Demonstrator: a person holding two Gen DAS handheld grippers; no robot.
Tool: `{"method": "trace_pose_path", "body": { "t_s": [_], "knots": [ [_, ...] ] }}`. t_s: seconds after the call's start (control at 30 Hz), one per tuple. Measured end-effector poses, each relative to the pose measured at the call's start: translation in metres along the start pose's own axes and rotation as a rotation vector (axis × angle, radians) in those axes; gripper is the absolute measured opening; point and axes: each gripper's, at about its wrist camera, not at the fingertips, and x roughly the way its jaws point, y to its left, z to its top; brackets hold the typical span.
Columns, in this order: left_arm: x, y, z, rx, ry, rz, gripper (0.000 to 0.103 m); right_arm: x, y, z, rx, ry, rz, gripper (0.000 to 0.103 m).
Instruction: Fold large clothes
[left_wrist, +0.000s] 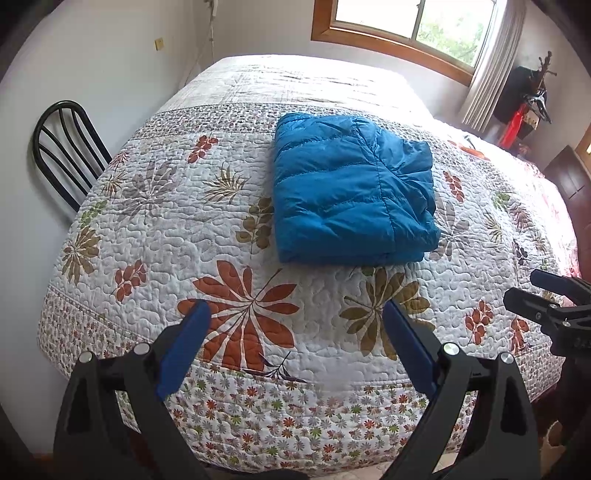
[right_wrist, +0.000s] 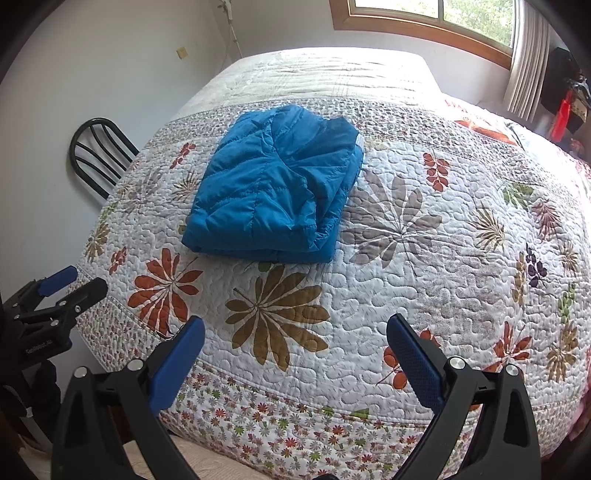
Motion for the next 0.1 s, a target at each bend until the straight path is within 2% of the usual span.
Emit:
{"method": "trace_pose_path", "body": {
  "t_s": [0.1],
  "knots": [
    [0.0000,0.0002,-0.0001,0.000,0.000,-0.001,0.093,0.0001,0.0000,0.0000,0.000,0.001,0.002,0.099]
  ]
}}
